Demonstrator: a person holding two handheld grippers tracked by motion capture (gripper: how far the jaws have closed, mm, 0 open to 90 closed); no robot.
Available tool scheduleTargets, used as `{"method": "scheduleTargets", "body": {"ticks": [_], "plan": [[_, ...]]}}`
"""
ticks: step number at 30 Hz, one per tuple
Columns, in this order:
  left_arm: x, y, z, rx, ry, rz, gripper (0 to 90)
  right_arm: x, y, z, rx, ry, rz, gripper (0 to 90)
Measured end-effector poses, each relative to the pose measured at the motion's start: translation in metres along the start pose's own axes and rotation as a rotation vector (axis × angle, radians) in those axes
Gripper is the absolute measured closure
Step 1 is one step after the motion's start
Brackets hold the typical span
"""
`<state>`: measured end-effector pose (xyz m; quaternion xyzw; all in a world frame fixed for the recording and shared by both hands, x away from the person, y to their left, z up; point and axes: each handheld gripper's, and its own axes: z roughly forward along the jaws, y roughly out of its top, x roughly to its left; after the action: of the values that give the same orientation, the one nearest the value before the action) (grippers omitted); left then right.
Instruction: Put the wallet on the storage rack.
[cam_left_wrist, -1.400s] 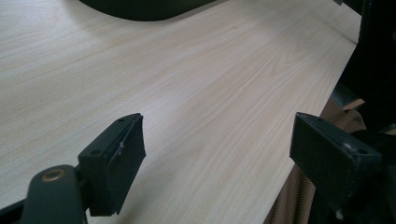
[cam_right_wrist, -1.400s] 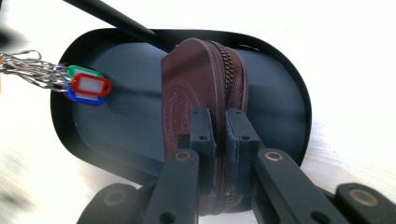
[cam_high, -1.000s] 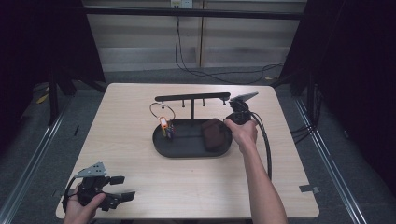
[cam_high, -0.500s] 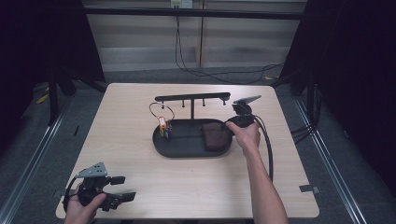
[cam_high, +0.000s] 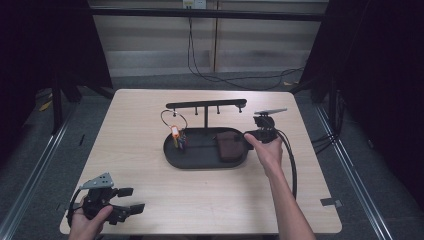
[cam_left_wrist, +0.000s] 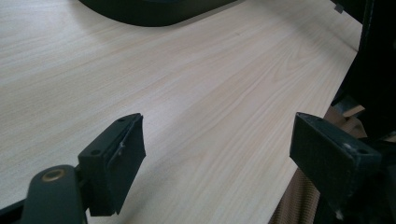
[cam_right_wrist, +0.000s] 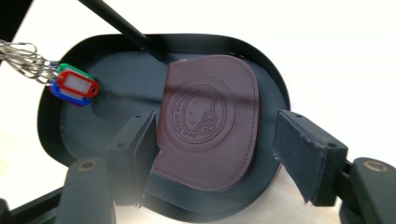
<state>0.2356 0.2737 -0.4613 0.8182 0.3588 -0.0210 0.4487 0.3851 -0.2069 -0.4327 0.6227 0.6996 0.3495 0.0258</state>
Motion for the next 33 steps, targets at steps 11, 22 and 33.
{"method": "scheduleTargets", "body": {"ticks": [11, 22, 33], "plan": [[0.003, 0.000, 0.000, -0.009, 0.013, -0.030, 18.0, 0.004, -0.016, -0.011, -0.029, 0.020, -0.040, 25.2], [0.004, -0.001, -0.001, -0.014, 0.020, -0.044, 18.0, -0.003, -0.048, -0.021, -0.050, 0.046, -0.032, 24.2], [0.007, -0.002, -0.001, -0.007, 0.014, -0.083, 18.0, -0.008, -0.099, -0.050, -0.110, 0.015, -0.088, 21.6]]}}
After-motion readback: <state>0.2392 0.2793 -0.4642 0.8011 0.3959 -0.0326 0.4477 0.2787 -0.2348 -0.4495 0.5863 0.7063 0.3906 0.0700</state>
